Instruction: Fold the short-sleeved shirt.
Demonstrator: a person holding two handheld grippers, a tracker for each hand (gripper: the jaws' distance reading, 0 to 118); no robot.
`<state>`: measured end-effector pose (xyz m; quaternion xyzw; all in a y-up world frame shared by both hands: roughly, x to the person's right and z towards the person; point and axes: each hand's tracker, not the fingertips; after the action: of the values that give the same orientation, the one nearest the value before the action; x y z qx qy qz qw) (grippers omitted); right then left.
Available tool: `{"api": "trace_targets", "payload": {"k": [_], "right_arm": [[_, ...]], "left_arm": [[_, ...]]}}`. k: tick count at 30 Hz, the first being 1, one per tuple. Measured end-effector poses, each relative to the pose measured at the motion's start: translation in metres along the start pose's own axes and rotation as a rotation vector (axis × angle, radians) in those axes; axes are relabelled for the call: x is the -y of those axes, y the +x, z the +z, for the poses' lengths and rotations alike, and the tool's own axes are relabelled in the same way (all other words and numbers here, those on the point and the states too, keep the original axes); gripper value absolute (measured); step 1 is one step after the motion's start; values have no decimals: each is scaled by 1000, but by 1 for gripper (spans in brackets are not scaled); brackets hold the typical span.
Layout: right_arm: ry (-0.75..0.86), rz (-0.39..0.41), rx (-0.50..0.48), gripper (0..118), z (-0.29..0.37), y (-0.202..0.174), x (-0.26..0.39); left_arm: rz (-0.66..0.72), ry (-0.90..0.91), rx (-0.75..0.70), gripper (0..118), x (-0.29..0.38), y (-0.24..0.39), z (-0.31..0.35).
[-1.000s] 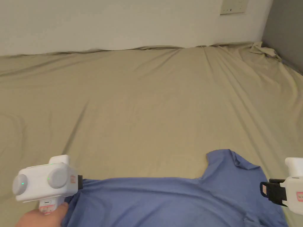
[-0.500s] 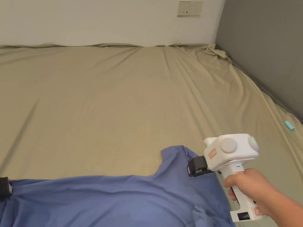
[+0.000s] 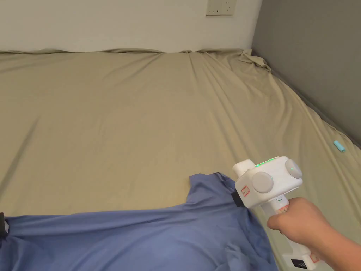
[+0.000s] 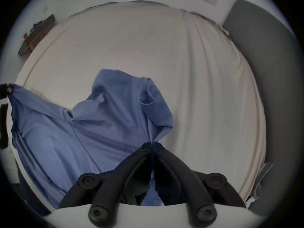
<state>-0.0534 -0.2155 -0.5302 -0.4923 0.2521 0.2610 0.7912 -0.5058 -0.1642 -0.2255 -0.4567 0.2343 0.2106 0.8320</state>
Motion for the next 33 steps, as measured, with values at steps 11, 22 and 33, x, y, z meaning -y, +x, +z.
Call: {"api": "trace_targets", "payload": {"k": [11, 22, 33], "right_arm": [[244, -112, -331, 3, 148, 23, 51], [23, -204, -362, 3, 167, 4, 175], [-206, -101, -241, 3, 70, -30, 210]], "left_arm": [[56, -16, 214, 6, 8, -42, 57], [41, -168, 256, 6, 101, -85, 99], [-74, -332, 61, 6, 143, -87, 15]]}}
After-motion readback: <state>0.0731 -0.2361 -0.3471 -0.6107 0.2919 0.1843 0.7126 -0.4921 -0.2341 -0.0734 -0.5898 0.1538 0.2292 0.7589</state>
